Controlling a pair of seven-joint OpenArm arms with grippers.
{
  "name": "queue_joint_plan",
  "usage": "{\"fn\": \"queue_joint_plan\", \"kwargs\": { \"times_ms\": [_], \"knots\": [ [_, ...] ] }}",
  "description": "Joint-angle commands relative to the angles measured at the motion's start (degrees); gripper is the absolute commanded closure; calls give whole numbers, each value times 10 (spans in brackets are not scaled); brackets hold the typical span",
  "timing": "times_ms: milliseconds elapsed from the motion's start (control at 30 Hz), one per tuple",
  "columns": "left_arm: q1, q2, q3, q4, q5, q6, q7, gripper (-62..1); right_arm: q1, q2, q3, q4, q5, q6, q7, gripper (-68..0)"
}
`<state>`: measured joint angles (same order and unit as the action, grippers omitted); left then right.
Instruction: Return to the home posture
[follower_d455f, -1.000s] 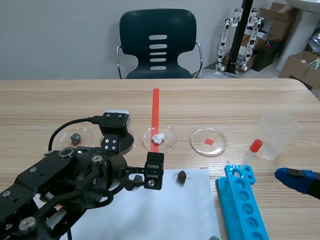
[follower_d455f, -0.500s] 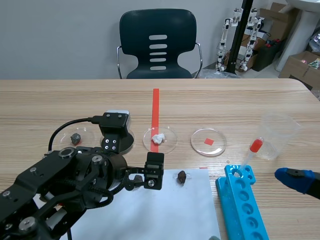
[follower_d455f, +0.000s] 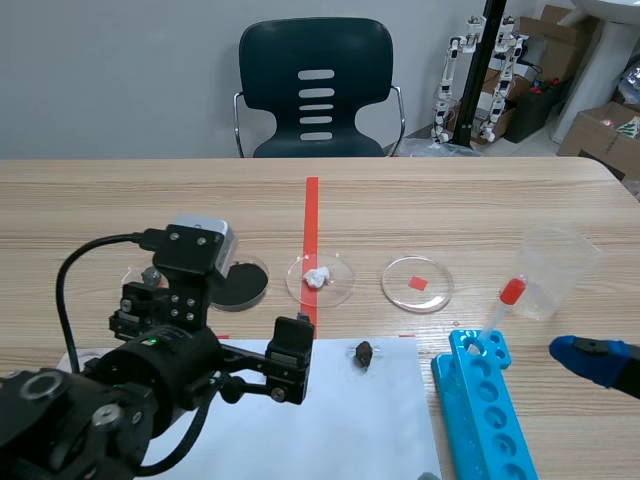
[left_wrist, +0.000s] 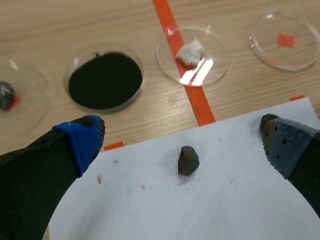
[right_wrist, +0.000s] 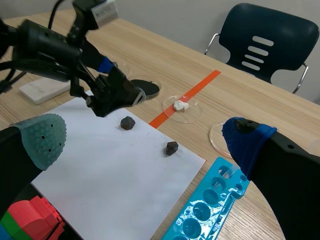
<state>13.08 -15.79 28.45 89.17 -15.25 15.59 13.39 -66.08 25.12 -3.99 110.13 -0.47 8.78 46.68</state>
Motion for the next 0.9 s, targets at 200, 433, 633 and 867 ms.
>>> {"fn": "queue_joint_plan", "kwargs": {
  "times_ms": [200, 433, 633, 867],
  "knots": [
    [127, -96, -28, 115, 26, -4, -123, -623, 2, 3, 2, 7, 7, 0, 10, -679],
    [263, -109, -134, 157, 26, -80, -204, -623, 2, 3, 2, 7, 7, 0, 10, -679],
    [341, -102, -196, 173, 43, -118, -287, -623, 2, 3, 2, 7, 7, 0, 10, -679],
    [382, -42, -286, 195, 135, -206, -320, -623, 2, 3, 2, 7, 7, 0, 10, -679]
  ]
}}
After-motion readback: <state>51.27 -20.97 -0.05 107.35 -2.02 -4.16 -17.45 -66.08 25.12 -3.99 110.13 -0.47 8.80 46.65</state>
